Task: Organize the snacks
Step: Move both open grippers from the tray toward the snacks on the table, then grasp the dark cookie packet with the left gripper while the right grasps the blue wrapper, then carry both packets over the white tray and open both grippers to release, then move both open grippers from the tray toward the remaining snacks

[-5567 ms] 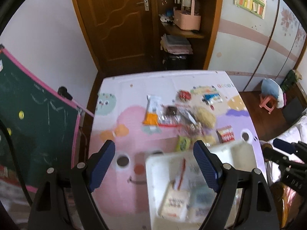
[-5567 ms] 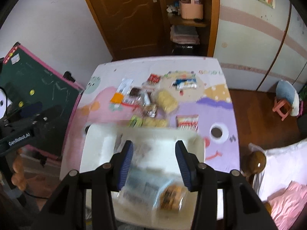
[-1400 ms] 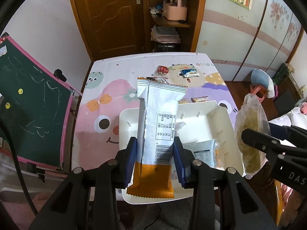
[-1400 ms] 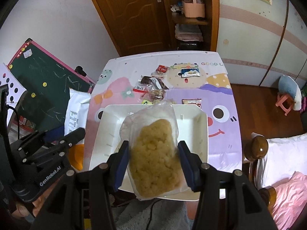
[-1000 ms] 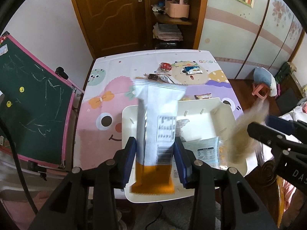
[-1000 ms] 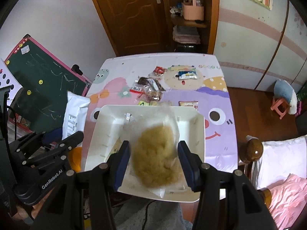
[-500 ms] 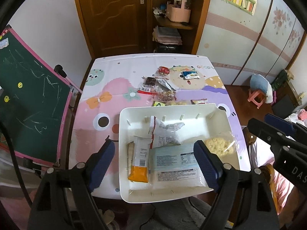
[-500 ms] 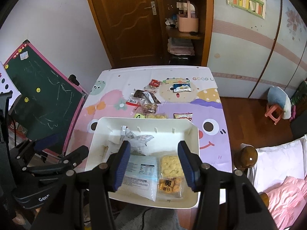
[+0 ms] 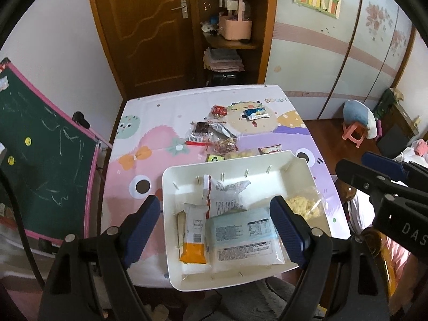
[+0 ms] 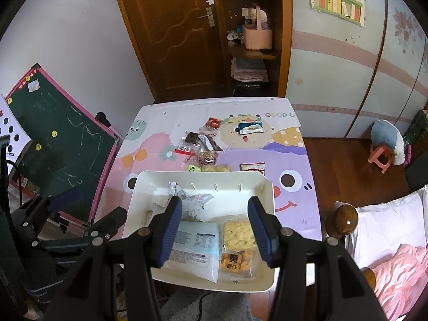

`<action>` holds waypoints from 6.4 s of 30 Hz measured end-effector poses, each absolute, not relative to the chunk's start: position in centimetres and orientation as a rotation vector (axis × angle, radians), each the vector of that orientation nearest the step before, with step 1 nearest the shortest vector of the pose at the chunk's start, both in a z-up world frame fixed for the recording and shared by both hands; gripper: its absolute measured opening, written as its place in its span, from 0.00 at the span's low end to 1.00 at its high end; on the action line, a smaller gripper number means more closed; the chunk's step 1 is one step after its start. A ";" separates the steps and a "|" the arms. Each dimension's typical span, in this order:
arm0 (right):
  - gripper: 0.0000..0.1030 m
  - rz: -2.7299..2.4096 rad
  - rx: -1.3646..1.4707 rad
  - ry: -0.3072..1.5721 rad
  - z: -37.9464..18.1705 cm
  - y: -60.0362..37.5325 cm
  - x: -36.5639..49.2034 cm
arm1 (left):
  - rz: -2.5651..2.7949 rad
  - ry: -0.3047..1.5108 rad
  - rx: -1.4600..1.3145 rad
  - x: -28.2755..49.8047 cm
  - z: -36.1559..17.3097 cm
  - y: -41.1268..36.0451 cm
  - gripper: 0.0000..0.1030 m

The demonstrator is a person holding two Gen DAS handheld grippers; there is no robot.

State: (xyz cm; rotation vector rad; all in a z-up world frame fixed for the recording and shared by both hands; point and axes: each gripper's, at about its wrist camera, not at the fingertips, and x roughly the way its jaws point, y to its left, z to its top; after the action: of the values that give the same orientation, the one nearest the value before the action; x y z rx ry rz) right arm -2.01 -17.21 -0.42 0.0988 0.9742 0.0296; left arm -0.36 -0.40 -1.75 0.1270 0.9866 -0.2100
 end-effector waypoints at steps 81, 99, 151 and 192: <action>0.75 -0.440 0.547 1.496 -27.6 -27.5 37.3 | -0.233 1.446 0.090 37.2 -27.3 -2.7 0.68; 0.29 -0.371 0.309 1.483 -26.7 -24.4 35.7 | -0.283 1.470 0.081 35.8 -28.2 -3.2 0.70; 0.27 0.267 -0.045 1.047 -4.7 -14.6 0.3 | -0.116 1.055 -0.029 -1.1 -5.2 2.8 0.40; 0.54 0.197 0.054 1.081 -2.8 -18.1 -3.4 | -0.134 1.062 -0.001 -1.6 -2.0 -0.5 0.86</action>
State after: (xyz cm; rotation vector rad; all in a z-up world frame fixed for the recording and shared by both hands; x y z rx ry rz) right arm -3.43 -18.14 -2.76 0.0543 1.0806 0.1973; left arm -1.64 -0.49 -2.00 -0.0014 1.0616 -0.1341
